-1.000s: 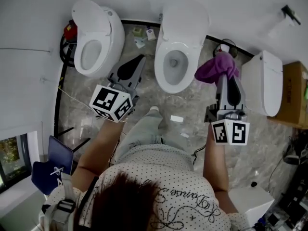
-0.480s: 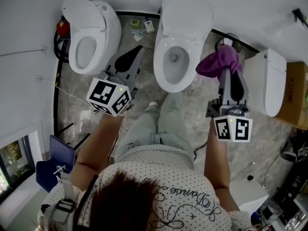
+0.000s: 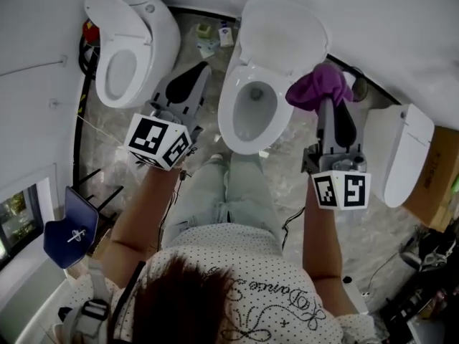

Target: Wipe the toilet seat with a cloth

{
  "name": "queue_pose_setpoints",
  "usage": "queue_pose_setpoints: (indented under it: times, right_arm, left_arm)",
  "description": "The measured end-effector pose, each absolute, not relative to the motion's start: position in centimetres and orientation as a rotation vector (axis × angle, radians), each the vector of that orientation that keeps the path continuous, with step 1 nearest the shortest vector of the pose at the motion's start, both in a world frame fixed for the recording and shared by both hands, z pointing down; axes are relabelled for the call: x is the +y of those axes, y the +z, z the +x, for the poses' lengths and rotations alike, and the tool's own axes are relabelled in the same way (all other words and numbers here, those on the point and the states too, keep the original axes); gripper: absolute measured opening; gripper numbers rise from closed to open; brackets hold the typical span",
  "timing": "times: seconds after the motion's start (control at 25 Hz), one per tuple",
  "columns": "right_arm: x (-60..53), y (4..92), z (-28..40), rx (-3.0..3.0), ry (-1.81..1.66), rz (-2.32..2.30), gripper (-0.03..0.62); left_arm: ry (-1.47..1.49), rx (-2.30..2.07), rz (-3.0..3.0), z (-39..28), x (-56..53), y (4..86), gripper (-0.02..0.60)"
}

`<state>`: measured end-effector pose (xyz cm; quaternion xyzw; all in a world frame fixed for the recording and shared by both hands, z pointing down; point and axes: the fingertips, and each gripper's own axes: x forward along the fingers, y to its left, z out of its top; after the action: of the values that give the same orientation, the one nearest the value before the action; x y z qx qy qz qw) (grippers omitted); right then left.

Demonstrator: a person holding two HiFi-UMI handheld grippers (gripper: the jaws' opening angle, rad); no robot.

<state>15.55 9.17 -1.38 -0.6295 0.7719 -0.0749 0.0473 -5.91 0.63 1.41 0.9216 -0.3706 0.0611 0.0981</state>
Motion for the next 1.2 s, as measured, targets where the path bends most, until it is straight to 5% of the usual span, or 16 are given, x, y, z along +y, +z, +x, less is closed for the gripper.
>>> queue_pose_setpoints:
  times: [0.48,1.2]
  right_arm:
    - [1.7,8.7,17.0,2.472,-0.431,-1.845,0.067]
    - [-6.4,30.8,8.8,2.479,-0.722,-1.913,0.067]
  left_arm:
    - [0.235,-1.212,2.623,-4.5,-6.6,9.1,0.005]
    - [0.262,-1.108,2.596,-6.3,-16.4,24.3,0.005]
